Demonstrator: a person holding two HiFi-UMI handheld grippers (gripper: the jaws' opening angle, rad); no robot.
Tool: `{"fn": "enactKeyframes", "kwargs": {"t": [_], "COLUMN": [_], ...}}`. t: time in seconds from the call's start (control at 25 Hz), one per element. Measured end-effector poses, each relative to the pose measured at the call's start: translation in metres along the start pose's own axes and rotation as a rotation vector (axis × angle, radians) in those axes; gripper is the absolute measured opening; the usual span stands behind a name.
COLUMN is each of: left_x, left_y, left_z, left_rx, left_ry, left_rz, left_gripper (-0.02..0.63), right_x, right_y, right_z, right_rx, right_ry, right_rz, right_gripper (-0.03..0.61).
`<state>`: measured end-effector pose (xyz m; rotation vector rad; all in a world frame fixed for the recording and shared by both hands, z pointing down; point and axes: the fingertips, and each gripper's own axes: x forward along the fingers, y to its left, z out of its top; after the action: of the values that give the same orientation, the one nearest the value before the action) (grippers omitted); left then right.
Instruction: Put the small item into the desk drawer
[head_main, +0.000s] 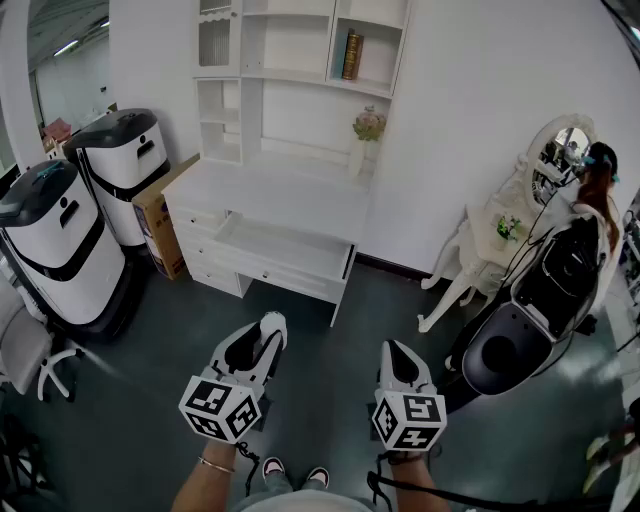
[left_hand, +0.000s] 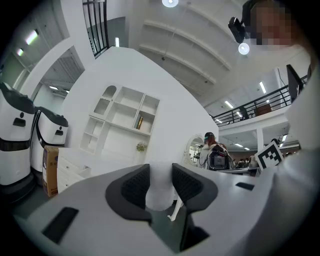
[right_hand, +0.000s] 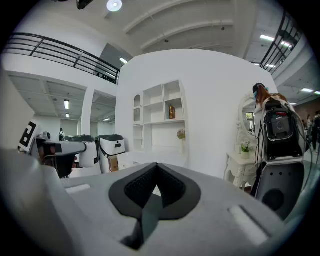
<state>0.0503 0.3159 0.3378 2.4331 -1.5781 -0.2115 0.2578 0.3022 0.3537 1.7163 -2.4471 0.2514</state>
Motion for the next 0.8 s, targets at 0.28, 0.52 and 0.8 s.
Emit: {"fn": "enactKeyframes", "kwargs": {"t": [0.28,0.52,0.8], "left_x": [0.009,0.01,0.011], "left_y": [0.025,0.064,0.102], "left_z": [-0.002,0.004,0.014], "left_rx": [-0.003,-0.008,0.013], "left_ry": [0.017,0.01,0.008], "left_rz": [0.005,0.002,-0.009], "left_gripper": [0.139,0.14,0.14], "right_x": [0.025,0.048,0.064], "right_y": [0.012,0.033,0.052], "right_z": [-0.004,-0.001,-0.001], "right_rx": [0.026,0.038,0.058], "right_ry": [0.015,0.007,-0.006], "right_rz": [0.018,-0.003,-0.038], "right_gripper": [0.005,0.005,0.005]}}
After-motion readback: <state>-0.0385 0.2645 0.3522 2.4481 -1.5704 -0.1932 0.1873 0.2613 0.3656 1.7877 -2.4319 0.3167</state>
